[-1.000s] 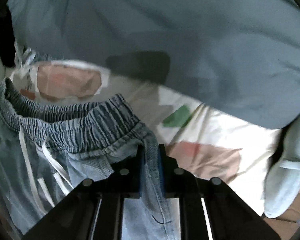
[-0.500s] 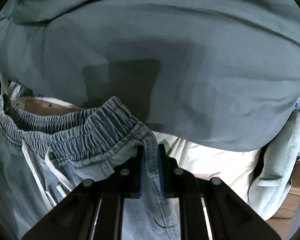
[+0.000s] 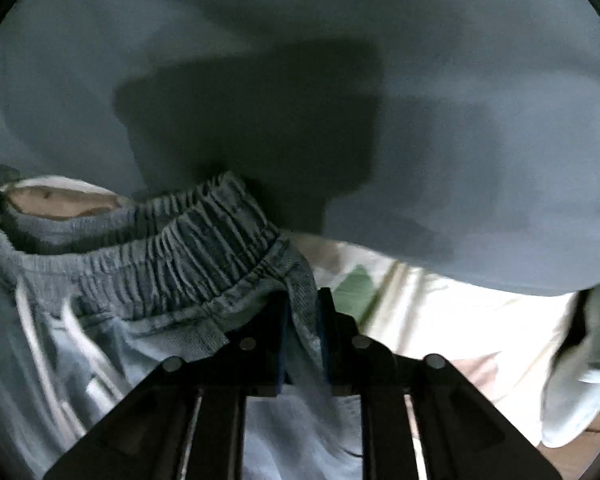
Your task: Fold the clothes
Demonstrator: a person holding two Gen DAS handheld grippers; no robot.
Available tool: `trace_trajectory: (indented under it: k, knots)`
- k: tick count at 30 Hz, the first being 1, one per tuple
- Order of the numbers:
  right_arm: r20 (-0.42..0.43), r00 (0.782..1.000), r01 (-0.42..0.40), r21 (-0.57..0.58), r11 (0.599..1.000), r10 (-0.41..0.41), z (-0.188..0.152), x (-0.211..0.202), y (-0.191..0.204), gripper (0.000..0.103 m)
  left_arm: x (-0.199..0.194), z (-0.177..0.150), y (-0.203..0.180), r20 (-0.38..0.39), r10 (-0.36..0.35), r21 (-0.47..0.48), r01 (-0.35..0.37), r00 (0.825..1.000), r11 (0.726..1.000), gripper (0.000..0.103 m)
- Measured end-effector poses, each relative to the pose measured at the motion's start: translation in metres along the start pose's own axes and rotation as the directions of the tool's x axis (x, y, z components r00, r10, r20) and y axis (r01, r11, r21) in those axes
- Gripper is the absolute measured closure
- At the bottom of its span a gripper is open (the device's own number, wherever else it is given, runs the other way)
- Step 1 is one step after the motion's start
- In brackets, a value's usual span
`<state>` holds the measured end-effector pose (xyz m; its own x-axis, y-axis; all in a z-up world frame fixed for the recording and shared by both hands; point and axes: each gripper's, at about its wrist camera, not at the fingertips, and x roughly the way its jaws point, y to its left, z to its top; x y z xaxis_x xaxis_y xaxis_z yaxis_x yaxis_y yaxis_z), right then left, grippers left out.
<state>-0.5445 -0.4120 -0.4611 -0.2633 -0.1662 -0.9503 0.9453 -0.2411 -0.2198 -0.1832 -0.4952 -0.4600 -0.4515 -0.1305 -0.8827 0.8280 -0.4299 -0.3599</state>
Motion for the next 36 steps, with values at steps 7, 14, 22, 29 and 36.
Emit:
trace_trajectory:
  k: [7,14,22,29,36]
  knots:
    - [0.019,0.997,-0.072,0.057,0.996,0.071,-0.011,-0.027,-0.03,0.052,-0.021,-0.001,0.003,-0.026,0.048,-0.1,-0.05,0.999,0.994,0.049]
    - [0.045,0.995,-0.091,0.071,0.993,0.088,-0.064,-0.079,-0.064,0.05,-0.055,-0.008,-0.024,0.055,0.138,-0.052,-0.135,0.989,0.99,0.043]
    - [0.038,0.996,-0.091,0.178,0.98,0.085,-0.157,-0.123,-0.102,0.05,-0.063,0.0,-0.077,0.024,0.045,0.066,-0.046,0.999,0.997,0.043]
    - [-0.018,0.996,-0.074,0.319,0.945,0.084,-0.262,-0.156,-0.138,0.05,-0.059,0.038,-0.143,-0.08,0.025,0.222,-0.007,0.996,0.975,0.043]
    - [-0.037,0.998,-0.03,0.522,0.852,0.058,-0.363,-0.207,-0.182,0.049,-0.052,0.084,-0.228,-0.166,0.001,0.395,0.066,0.986,0.916,0.043]
